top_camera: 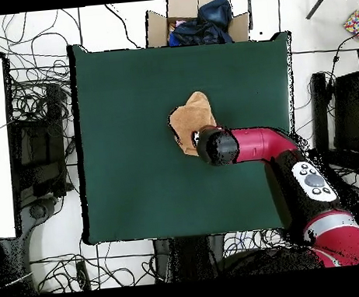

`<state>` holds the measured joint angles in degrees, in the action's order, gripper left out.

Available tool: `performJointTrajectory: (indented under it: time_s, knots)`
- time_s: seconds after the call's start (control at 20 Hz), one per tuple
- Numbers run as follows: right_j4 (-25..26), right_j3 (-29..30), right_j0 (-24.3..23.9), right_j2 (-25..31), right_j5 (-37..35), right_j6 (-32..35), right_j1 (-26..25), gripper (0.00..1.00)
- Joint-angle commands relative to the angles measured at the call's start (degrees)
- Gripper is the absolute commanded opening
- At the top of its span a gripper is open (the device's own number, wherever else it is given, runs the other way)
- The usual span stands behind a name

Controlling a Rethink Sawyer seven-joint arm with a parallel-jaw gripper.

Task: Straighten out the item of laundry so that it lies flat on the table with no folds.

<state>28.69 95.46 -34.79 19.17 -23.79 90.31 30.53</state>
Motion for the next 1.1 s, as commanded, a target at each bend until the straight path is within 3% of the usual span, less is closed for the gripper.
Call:
performJointTrajectory:
  time_s: [0.05,1.1]
  knots:
    - [0.7,6.6,4.1,1.3,4.8,7.4,2.0,1.0]
    - [-4.1,12.8,12.9,-6.2,12.8,15.4,4.1,1.0]
